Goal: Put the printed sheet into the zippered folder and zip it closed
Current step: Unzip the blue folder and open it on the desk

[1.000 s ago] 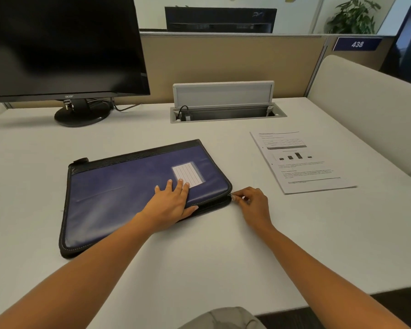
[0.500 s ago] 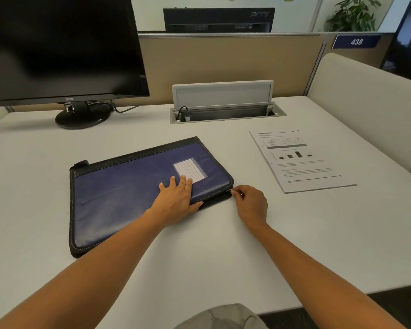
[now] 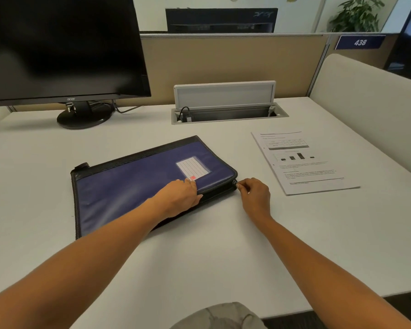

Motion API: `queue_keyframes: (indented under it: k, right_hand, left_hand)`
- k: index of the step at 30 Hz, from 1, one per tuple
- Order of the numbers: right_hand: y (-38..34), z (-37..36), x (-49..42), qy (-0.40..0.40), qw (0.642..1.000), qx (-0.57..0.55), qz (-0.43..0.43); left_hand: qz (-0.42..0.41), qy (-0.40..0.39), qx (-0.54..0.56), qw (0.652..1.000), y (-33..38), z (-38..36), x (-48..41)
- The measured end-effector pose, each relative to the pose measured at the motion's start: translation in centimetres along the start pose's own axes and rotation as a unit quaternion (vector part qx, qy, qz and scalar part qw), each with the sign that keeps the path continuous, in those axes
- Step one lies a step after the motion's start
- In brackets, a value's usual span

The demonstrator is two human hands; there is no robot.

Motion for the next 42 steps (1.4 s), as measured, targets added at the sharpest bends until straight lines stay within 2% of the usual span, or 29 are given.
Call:
queue_keyframes:
  k: [4,9,16,20,23,32,37,42]
  right_hand:
    - [-1.7,-0.9,1.3,-0.01,0.999,-0.011,0.039]
    - [-3.5,-4.3,4.2,-0.077,0.993,-0.004,0.088]
    - [-3.4,-5.4,4.2,-0.106,0.991,-0.016,0.082]
    - [-3.3,-5.3,3.6,-0.107,0.991,-0.016,0.077]
    - [-3.1,-4.8,2.6,-0.1,0.992,-0.005,0.078]
    - [-0.9,-1.3,-1.3,-0.04,0.999,0.018,0.025]
    - [-0.3,-0.9,-1.9,-0.031,0.999,0.022,0.011]
    - [-0.5,-1.1,-1.4,-0.035,0.999,0.006,0.015]
  left_hand:
    - [-0.012,0.03,0.028,0.999,0.2,1.1,-0.9]
    - [-0.012,0.032,0.045,0.998,0.9,1.2,-1.9]
    - [0.016,0.043,0.028,0.999,0.3,1.7,-2.4]
    - [0.029,0.075,0.135,0.988,-2.0,1.9,-1.3]
    - [0.026,0.052,0.191,0.98,-3.1,0.6,0.3]
    - [0.08,0.027,0.012,0.996,-1.1,0.4,3.4]
    - [0.102,-0.004,0.013,0.995,0.9,-0.5,2.9]
    - [0.084,-0.026,0.032,0.996,1.4,-0.7,2.6]
Point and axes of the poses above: each hand's wrist, its own x-axis away from the middle knuckle, its own z-axis out of the back of the hand, y = z × x, the point moved 10 cm from there along -x, towards the middle knuckle, and after that the axes turned 8 degrees about -z, right-handed, at the moved point
